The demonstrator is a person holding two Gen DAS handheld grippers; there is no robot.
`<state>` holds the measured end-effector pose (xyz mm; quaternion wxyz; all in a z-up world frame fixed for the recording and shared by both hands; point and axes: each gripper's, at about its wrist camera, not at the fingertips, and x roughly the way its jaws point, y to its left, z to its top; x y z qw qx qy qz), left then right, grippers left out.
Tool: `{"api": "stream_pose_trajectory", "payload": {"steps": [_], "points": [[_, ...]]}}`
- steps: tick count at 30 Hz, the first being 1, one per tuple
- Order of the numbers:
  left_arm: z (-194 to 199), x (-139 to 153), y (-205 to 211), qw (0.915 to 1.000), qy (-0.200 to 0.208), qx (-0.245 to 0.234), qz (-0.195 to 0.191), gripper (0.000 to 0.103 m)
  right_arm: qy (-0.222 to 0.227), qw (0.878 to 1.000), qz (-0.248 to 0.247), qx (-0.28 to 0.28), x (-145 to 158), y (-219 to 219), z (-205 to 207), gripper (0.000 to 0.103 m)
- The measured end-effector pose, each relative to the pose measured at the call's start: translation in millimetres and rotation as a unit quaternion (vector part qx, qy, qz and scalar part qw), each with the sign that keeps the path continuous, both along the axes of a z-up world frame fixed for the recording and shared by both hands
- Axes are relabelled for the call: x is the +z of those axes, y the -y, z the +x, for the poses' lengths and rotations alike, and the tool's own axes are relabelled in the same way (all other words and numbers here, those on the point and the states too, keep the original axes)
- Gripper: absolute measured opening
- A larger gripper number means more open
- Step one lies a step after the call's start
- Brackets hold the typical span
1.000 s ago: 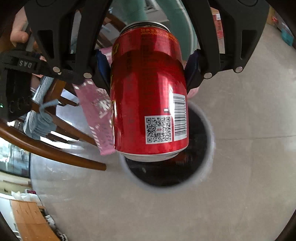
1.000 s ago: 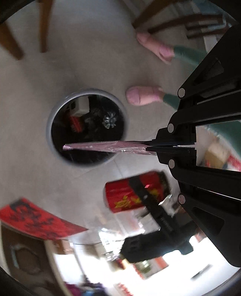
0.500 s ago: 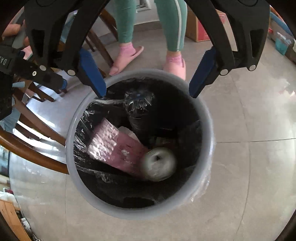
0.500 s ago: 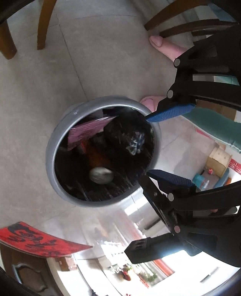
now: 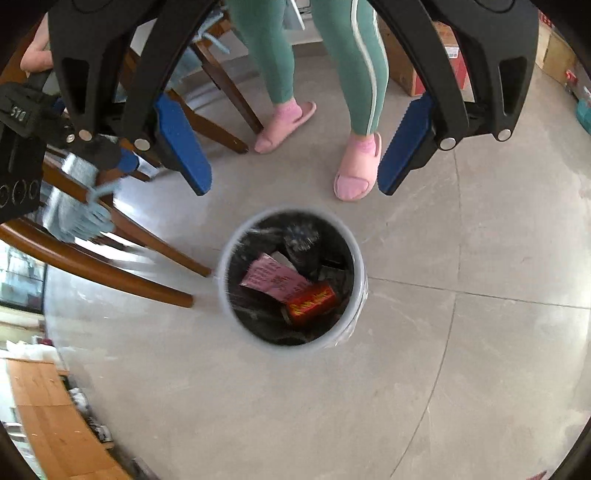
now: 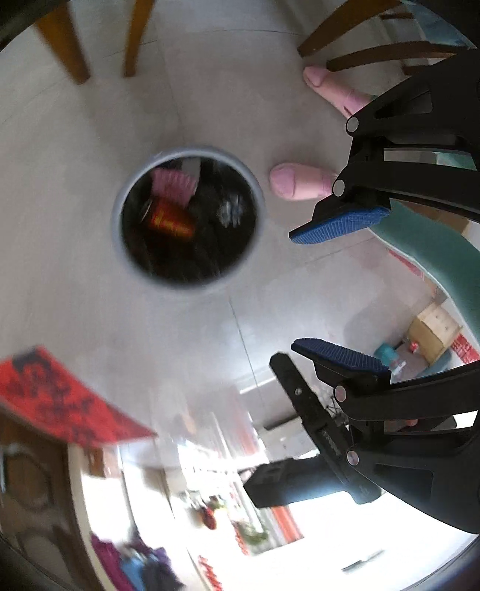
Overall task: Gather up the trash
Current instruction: 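Swing both open tools back toward the table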
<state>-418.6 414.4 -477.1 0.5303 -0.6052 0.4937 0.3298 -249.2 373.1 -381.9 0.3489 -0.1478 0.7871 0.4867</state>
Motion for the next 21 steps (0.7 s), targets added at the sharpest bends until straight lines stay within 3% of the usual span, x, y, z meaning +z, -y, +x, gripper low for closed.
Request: {"api": "stream_pose_trajectory", "payload": {"steps": [5, 8, 11, 14, 17, 18, 21], "points": [[-3.3, 121.9, 4.9, 0.9963, 0.011, -0.06, 0.06, 0.089, 0.004, 0.995, 0.104, -0.001, 138.0, 17.5, 1.4, 0.058], [8.3, 179.1, 9.4, 0.9924, 0.049, -0.085, 0.075, 0.095, 0.014, 0.989, 0.146, -0.022, 209.9, 39.7, 13.5, 0.06], [39.5, 251.2, 14.0, 0.9792, 0.089, -0.144, 0.112, 0.095, 0.029, 0.981, 0.188, -0.044, 271.4, 69.7, 36.1, 0.06], [79.3, 323.5, 28.8, 0.9608, 0.152, -0.182, 0.143, 0.096, 0.061, 0.971, 0.214, -0.086, 321.5, 109.4, 69.1, 0.061], [125.8, 361.3, 56.1, 0.9395, 0.178, -0.242, 0.165, 0.096, 0.117, 0.956, 0.224, -0.15, 367.3, 168.9, 108.8, 0.063], [148.8, 372.1, 69.9, 0.9284, 0.198, -0.268, 0.164, 0.096, 0.136, 0.947, 0.227, -0.18, 382.5, 198.2, 125.1, 0.065], [196.9, 384.6, 103.3, 0.9102, 0.219, -0.32, 0.147, 0.096, 0.174, 0.93, 0.221, -0.238, 401.7, 264.3, 160.4, 0.065]]}}
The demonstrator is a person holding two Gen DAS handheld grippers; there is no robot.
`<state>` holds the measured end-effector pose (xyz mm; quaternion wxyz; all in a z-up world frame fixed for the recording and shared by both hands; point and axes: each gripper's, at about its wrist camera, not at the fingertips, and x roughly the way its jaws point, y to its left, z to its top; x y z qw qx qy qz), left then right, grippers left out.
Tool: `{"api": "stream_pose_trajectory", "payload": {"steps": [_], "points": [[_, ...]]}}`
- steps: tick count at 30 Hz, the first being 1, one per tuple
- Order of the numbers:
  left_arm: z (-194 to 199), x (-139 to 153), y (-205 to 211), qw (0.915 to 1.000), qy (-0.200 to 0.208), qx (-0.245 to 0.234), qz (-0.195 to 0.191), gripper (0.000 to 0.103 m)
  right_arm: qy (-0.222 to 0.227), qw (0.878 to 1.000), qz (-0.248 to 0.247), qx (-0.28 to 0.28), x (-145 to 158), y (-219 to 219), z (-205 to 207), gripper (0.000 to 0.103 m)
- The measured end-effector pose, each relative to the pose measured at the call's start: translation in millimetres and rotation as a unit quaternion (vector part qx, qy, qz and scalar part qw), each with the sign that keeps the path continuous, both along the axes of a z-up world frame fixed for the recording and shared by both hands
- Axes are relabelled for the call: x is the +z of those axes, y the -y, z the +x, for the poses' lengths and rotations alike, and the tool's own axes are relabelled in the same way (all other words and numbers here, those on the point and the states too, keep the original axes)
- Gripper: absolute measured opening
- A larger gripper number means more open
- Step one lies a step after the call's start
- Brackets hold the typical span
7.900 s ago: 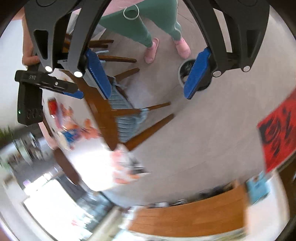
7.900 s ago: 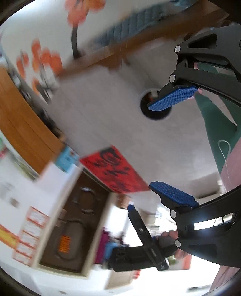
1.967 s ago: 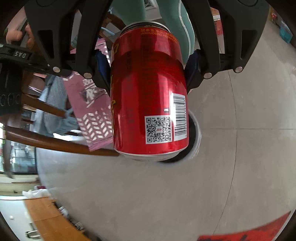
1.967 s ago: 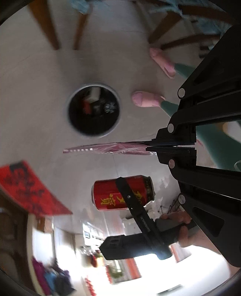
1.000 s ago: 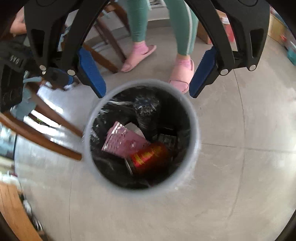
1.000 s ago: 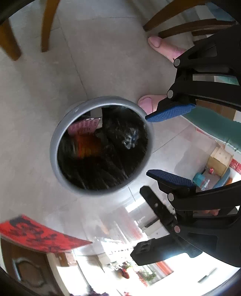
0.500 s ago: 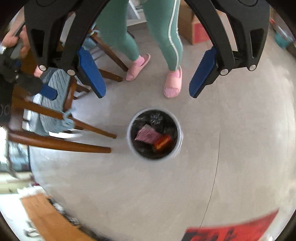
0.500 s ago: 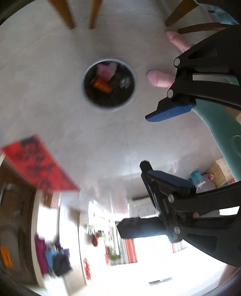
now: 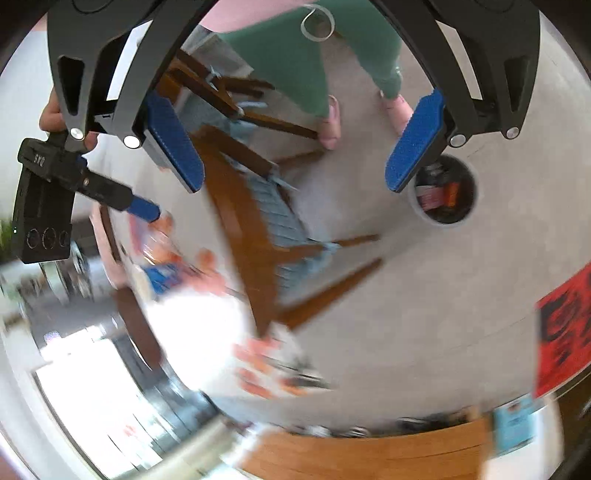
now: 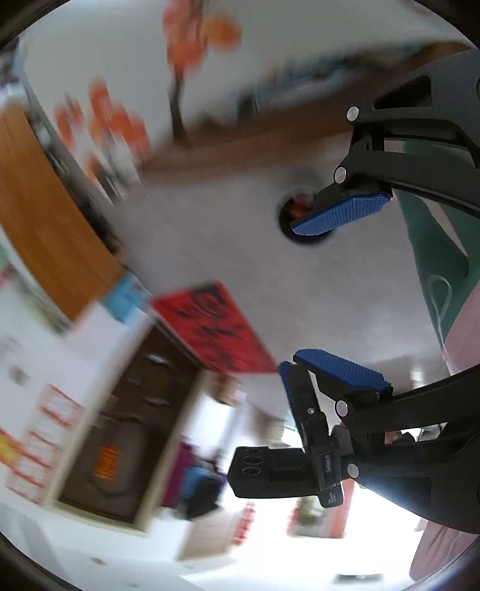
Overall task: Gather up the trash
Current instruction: 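Swing both open tools back toward the table, then grasp the clear plastic tray with the left tool while the right tool grasps the pink Pretz box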
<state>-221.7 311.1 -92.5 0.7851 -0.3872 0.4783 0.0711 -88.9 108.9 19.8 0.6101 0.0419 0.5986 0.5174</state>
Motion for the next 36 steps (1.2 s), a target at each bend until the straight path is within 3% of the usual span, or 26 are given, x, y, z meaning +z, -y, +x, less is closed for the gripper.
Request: {"api": "stream_pose_trajectory", "payload": {"steps": [7, 11, 16, 20, 26, 31, 33, 36], "points": [[115.9, 23.9, 105.3, 0.9945, 0.014, -0.101, -0.025, 0.096, 0.038, 0.988, -0.058, -0.136, 4.6, 166.8, 90.2, 0.067], [182.9, 30.6, 167.1, 0.9968, 0.01, -0.079, -0.01, 0.096, 0.056, 0.975, -0.1, -0.19, -1.7, 249.1, 144.5, 0.067], [258.6, 13.4, 234.3, 0.9962, -0.012, -0.066, -0.057, 0.096, 0.068, 0.966, -0.133, -0.211, -15.8, 326.0, 203.3, 0.067], [303.7, -8.0, 286.0, 0.9937, -0.046, -0.07, -0.075, 0.096, 0.079, 0.965, -0.168, -0.186, -32.7, 352.0, 238.9, 0.067], [348.4, -44.9, 336.7, 0.9897, -0.085, -0.058, -0.099, 0.096, 0.08, 0.966, -0.198, -0.148, -81.2, 371.0, 289.9, 0.073], [373.8, -90.3, 347.6, 0.9785, -0.146, 0.01, -0.145, 0.096, 0.08, 0.966, -0.221, -0.112, -117.7, 373.6, 319.4, 0.077], [384.7, -100.3, 351.0, 0.9748, -0.154, 0.019, -0.16, 0.096, 0.077, 0.964, -0.233, -0.098, -133.5, 373.1, 327.4, 0.081], [400.0, -106.5, 356.4, 0.9761, -0.153, 0.022, -0.153, 0.096, 0.077, 0.964, -0.241, -0.075, -149.5, 369.6, 333.2, 0.085]]}}
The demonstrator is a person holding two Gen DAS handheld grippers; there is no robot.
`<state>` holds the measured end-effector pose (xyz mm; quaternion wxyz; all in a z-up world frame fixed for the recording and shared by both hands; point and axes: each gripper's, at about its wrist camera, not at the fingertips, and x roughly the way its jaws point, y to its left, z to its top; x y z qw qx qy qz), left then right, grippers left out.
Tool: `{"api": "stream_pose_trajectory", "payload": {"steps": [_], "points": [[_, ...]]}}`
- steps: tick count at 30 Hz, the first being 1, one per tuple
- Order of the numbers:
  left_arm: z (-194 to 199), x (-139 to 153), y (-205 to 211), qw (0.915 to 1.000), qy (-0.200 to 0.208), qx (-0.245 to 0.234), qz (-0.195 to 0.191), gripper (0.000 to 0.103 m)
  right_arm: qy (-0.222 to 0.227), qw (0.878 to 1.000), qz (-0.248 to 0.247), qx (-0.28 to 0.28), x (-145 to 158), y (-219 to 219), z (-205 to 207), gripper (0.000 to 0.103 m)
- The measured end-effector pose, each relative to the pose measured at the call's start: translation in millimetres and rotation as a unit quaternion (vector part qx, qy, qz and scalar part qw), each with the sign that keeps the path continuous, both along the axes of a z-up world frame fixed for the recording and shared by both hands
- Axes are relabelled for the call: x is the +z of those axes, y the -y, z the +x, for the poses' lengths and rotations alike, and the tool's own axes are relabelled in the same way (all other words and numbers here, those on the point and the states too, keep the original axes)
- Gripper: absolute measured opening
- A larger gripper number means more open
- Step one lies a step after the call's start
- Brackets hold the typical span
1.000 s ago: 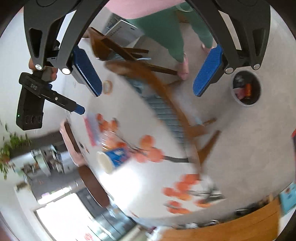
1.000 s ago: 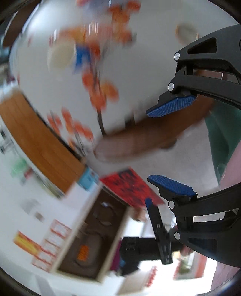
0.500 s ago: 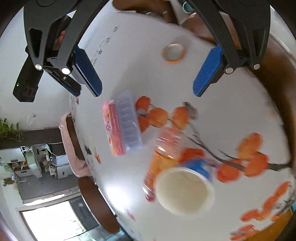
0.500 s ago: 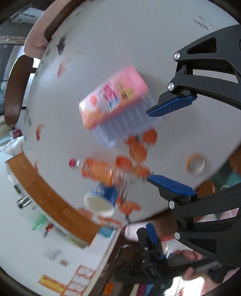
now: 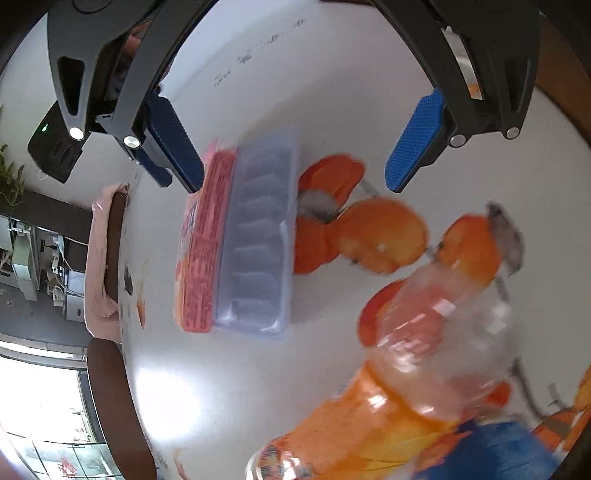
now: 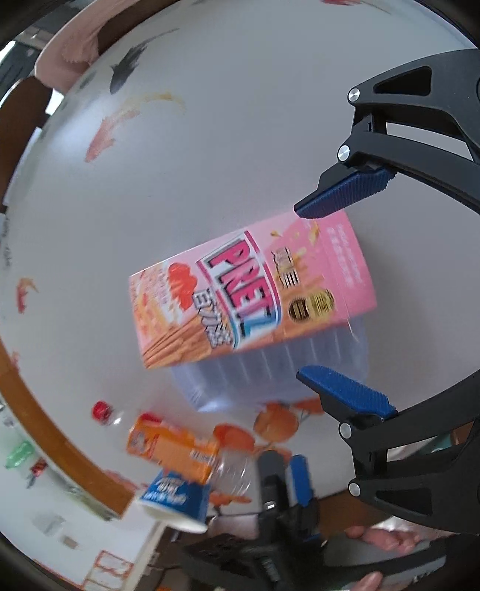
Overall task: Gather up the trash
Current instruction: 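Grasp the clear plastic tray with the left tool while the right tool grasps the pink Pretz box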
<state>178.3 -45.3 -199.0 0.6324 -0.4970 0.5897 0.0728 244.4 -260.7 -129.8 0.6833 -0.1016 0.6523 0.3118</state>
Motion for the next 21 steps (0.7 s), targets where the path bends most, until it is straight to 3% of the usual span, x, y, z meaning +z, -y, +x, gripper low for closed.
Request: {"api": "stream_pose_trajectory", "payload": {"steps": [3, 6, 14, 16, 17, 21], "points": [[10.4, -8.3, 3.7, 0.9999, -0.008, -0.001, 0.013, 0.096, -0.001, 1.0, 0.004, 0.019, -8.2, -3.4, 1.7, 0.085], [12.9, -22.4, 5.8, 0.9995, -0.028, 0.003, -0.01, 0.096, 0.007, 0.999, -0.013, 0.033, -16.0, -8.4, 4.6, 0.088], [25.2, -24.8, 13.4, 0.9987, -0.039, 0.01, 0.031, 0.096, 0.013, 0.999, -0.026, 0.046, -33.4, -19.5, 15.8, 0.089], [29.0, -22.6, 18.1, 0.9985, -0.037, 0.001, 0.039, 0.088, 0.014, 0.998, -0.028, 0.046, -35.2, -22.8, 18.4, 0.088], [31.7, -20.0, 21.1, 0.9989, -0.028, -0.007, 0.038, 0.075, 0.012, 0.999, -0.028, 0.043, -36.7, -23.5, 18.6, 0.088], [39.1, -19.2, 27.7, 0.998, -0.034, -0.021, 0.05, 0.073, 0.002, 0.999, -0.015, 0.03, -38.6, -21.3, 22.0, 0.086]]}}
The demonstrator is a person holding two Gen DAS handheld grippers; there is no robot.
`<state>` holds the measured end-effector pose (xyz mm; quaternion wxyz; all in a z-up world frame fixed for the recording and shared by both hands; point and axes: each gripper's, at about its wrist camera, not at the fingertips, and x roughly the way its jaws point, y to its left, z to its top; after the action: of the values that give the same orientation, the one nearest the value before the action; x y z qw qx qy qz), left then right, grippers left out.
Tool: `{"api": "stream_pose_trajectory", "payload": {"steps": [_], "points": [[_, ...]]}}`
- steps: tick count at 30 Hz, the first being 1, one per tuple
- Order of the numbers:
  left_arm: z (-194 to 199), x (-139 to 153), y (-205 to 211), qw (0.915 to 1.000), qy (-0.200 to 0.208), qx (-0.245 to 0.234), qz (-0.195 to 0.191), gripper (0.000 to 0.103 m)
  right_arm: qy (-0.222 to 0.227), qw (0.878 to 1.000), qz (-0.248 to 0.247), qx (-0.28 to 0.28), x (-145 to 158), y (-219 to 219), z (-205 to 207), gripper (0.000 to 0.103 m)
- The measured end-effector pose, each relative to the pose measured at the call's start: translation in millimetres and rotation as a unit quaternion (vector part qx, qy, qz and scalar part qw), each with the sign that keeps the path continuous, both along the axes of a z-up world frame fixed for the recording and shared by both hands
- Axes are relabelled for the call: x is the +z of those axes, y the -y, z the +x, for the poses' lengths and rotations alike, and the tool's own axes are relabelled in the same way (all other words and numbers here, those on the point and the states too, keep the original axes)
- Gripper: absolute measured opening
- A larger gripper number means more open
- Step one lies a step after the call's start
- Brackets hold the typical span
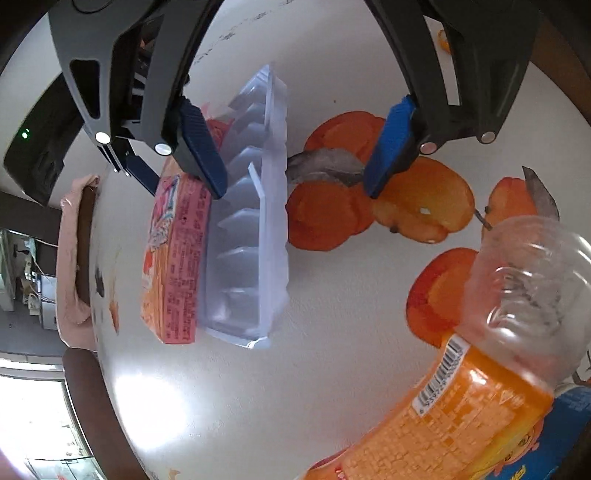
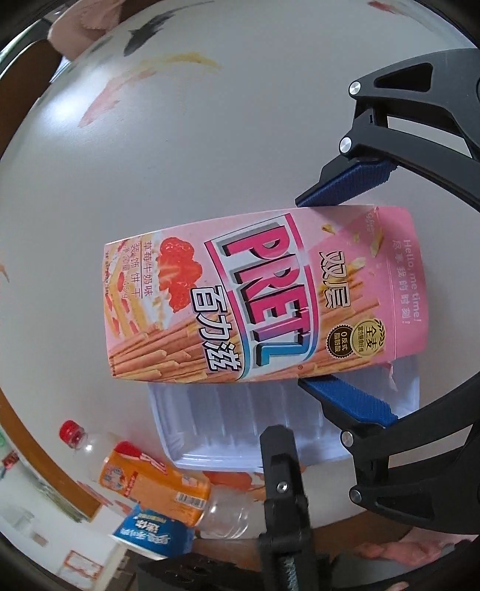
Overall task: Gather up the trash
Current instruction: 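Grasp the clear plastic tray with the left tool while the right tool grasps the pink Pretz box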
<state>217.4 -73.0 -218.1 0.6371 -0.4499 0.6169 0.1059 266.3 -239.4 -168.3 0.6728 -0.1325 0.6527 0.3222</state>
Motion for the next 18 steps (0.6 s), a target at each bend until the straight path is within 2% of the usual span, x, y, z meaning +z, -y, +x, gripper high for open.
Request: {"api": "stream_pose_trajectory", "payload": {"steps": [2, 3, 4, 7, 11, 12, 13, 18], "points": [[4.5, 0.5, 1.9, 1.0, -0.002, 0.002, 0.003, 0.07, -0.006, 1.0, 0.001, -0.006, 0.2, 4.2, 1.9, 0.085], [8.0, 0.5, 3.3, 1.0, 0.004, 0.001, -0.004, 0.063, -0.008, 1.0, 0.0, -0.012, 0.1, 7.1, 3.3, 0.085], [10.8, -0.2, 5.4, 1.0, 0.004, -0.001, -0.009, 0.047, -0.009, 1.0, 0.0, -0.015, -0.5, 9.4, 4.6, 0.085], [15.0, -2.1, 13.1, 0.9996, 0.005, -0.017, -0.021, 0.03, -0.012, 1.0, 0.001, -0.022, -2.5, 14.9, 7.8, 0.084], [14.6, -6.8, 17.2, 0.9994, 0.015, -0.019, -0.023, 0.028, -0.018, 1.0, 0.002, -0.026, -3.0, 14.8, 12.6, 0.083], [14.6, -6.1, 16.7, 0.9993, 0.02, -0.017, -0.028, 0.017, -0.021, 0.999, 0.005, -0.027, -3.4, 15.9, 12.8, 0.083], [13.0, -5.2, 15.4, 0.9991, 0.022, -0.019, -0.03, 0.001, -0.025, 0.999, 0.011, -0.032, -3.4, 17.4, 12.9, 0.083], [9.0, -3.0, 11.9, 0.9985, 0.031, -0.036, -0.028, 0.002, -0.04, 0.997, 0.044, -0.056, 1.3, 30.5, 16.7, 0.083]]}}
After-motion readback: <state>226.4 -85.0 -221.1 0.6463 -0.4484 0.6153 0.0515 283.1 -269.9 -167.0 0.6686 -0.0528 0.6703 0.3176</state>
